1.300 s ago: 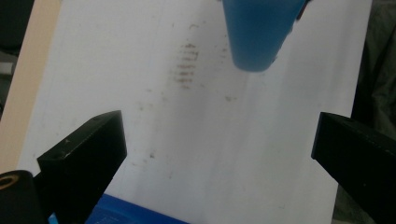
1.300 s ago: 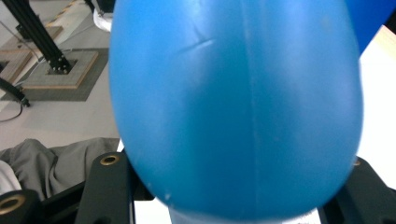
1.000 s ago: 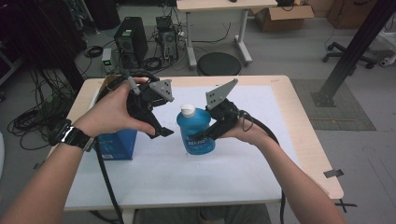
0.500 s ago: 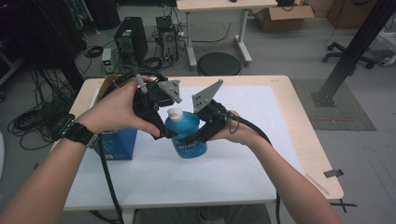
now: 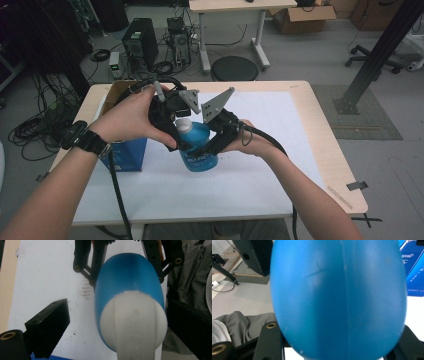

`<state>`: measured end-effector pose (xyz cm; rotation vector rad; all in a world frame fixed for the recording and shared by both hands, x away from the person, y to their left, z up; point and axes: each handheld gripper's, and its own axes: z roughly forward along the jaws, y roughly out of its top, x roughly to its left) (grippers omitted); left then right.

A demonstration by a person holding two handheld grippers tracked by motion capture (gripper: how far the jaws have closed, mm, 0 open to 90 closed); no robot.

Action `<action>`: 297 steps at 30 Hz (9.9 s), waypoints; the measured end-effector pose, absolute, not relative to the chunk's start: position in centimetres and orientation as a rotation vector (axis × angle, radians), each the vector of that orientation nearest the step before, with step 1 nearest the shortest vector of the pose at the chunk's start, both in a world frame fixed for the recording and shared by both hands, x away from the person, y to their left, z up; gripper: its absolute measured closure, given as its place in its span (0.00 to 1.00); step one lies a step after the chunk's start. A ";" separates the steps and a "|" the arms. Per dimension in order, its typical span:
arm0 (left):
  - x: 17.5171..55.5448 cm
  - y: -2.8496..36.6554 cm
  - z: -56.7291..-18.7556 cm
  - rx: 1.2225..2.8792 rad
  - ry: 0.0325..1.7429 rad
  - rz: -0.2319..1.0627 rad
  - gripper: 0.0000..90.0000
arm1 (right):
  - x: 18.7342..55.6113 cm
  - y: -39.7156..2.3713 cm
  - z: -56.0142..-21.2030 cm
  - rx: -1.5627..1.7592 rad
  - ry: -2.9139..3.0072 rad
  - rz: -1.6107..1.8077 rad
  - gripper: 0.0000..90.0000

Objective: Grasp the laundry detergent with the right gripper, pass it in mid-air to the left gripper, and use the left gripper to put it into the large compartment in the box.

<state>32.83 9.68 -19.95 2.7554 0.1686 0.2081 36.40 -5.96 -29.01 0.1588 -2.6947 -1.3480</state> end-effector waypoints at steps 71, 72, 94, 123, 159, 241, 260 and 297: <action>33.4 7.8 -18.9 2.871 0.329 0.089 0.42 | 36.7 -6.7 -29.4 0.082 -2.715 -1.343 0.19; 33.6 8.0 -18.7 2.877 0.361 0.099 0.42 | 36.8 -6.8 -29.5 0.071 -2.729 -1.340 0.16; 37.8 17.4 -10.2 2.504 1.482 0.257 0.42 | 38.2 -16.8 -31.6 -0.174 -3.174 -0.711 0.10; 39.6 26.6 -11.0 2.162 1.978 0.360 0.42 | 38.4 -24.2 -31.6 -0.297 -3.271 -0.435 0.12; 40.8 27.3 -22.4 2.227 2.041 0.203 0.42 | 38.2 -24.6 -31.9 -0.304 -3.259 -0.395 0.12; 39.8 24.3 -21.2 2.367 1.937 0.304 0.29 | 37.6 -25.1 -31.8 -0.318 -3.237 -0.418 0.12; 39.5 16.3 -22.1 2.515 1.629 0.229 0.19 | 37.3 -24.7 -31.1 -0.300 -3.239 -0.450 0.12; 39.0 10.4 -27.4 2.659 1.345 0.054 0.06 | 37.5 -24.5 -31.1 -0.301 -3.221 -0.475 0.10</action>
